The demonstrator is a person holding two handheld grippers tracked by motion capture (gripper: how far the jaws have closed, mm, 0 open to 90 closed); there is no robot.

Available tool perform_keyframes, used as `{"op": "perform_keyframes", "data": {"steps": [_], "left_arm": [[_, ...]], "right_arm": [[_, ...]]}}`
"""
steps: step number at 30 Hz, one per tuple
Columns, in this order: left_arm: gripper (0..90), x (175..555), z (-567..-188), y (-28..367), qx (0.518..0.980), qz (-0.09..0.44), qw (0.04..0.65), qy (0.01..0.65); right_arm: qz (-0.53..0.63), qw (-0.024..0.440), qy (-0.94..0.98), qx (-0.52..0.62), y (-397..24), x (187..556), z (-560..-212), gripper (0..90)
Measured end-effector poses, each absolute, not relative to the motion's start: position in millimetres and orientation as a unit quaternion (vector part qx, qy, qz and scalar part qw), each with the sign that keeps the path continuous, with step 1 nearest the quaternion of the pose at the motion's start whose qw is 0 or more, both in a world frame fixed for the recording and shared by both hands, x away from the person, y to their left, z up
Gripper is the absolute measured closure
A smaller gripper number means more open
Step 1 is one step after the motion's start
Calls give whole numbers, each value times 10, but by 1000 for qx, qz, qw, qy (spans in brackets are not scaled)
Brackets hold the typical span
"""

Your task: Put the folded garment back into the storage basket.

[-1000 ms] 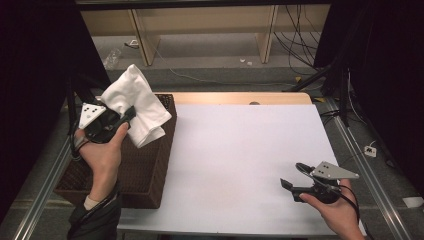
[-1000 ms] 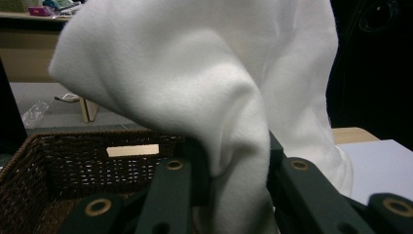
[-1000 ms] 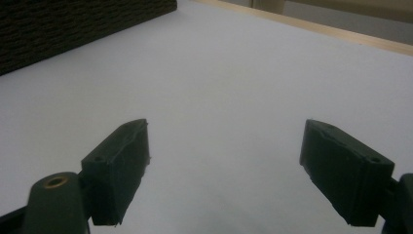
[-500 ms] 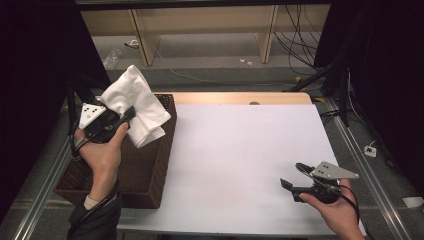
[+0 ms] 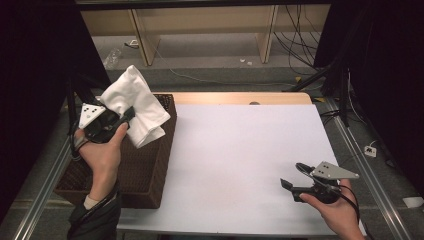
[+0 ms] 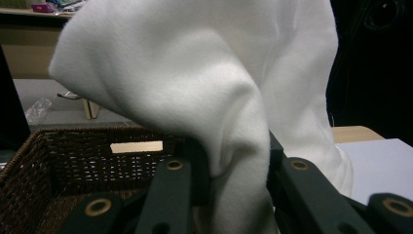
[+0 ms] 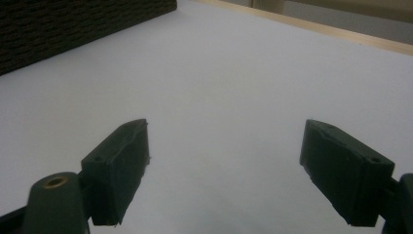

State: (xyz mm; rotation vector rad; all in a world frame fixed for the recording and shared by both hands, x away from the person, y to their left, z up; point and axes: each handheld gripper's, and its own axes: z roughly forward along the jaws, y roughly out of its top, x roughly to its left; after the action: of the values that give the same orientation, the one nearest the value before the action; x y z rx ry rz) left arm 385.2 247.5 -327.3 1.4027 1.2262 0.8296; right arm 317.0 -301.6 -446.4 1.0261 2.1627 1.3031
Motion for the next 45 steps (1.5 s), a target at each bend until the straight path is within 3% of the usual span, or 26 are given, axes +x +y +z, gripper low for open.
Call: {"op": "perform_keyframes", "data": {"steps": [45], "left_arm": [[738, 3890, -3333, 2559, 582, 344, 514, 527]], "right_arm": [[472, 206, 775, 367, -3008, 3176, -4477, 188]]}}
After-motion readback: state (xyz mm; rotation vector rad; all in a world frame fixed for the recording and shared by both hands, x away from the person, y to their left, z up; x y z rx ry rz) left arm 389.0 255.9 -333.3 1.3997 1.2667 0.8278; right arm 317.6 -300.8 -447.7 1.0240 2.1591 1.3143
